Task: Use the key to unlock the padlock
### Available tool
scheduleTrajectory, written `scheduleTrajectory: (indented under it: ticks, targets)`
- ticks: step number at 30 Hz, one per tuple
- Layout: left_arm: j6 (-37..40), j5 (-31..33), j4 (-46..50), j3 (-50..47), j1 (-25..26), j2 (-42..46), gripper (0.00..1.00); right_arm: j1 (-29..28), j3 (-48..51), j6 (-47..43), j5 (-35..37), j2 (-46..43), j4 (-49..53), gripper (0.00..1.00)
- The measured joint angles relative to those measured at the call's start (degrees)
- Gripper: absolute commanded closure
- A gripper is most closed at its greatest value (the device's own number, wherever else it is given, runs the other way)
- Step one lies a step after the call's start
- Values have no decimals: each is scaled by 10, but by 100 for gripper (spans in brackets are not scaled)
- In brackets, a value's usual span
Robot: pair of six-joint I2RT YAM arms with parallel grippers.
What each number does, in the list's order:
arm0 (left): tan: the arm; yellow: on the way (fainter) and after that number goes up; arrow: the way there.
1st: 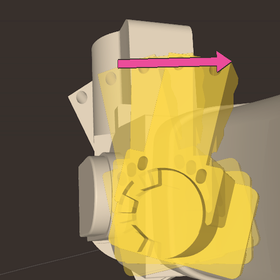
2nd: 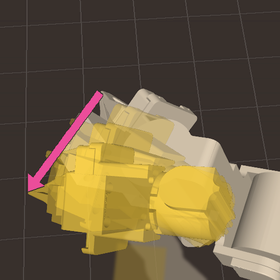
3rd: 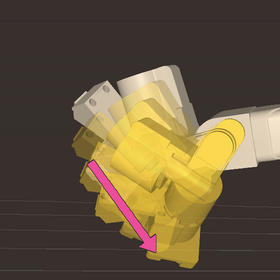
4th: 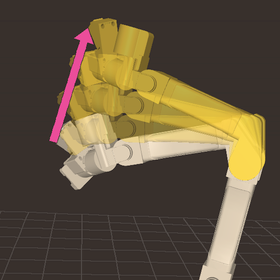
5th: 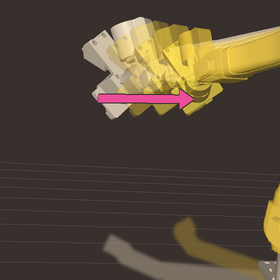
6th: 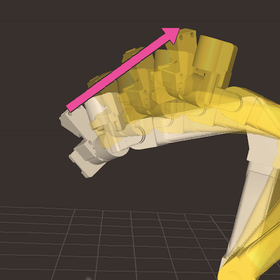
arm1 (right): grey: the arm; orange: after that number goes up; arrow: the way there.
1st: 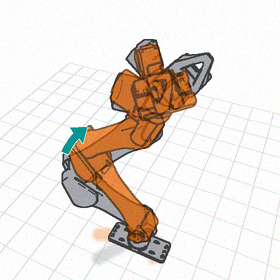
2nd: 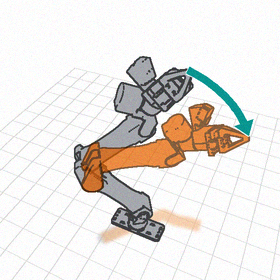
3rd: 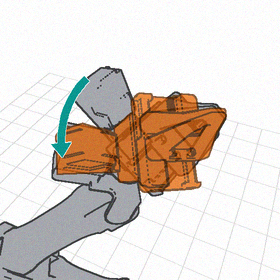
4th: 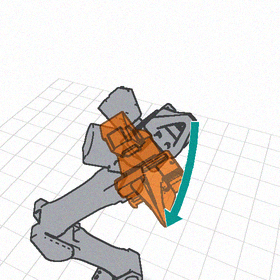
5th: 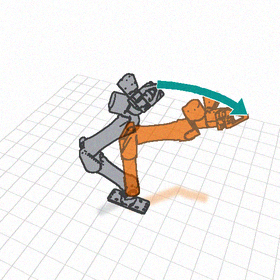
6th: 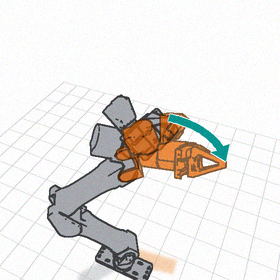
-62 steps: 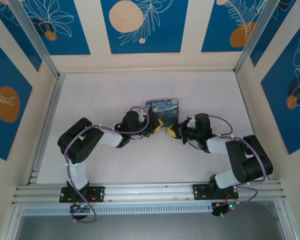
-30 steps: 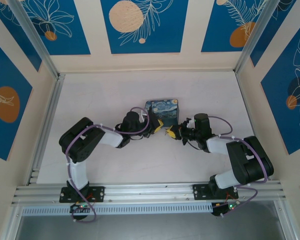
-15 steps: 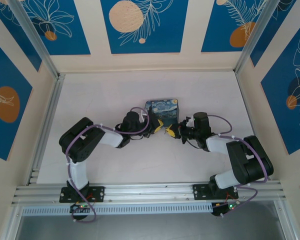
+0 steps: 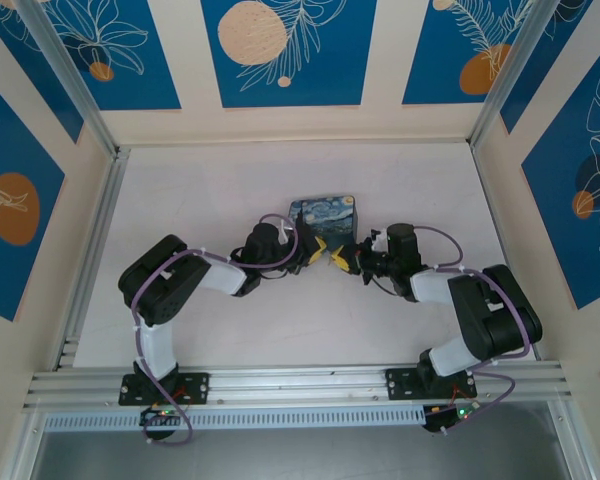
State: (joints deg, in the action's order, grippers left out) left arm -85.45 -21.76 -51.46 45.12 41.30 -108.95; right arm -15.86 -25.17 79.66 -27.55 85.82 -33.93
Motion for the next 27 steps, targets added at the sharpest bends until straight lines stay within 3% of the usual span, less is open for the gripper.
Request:
scheduleTrajectory:
  ticks: [7,14,27]
  targets:
    - [-2,27,-2,0,2,0,100,11,-19,-15,-33,57,-50,100]
    - [-6,56,-7,3,4,-12,100,13,-23,40,-44,114,-136,100]
    - [-31,75,-52,10,14,-35,100,16,-25,71,-50,119,-159,100]
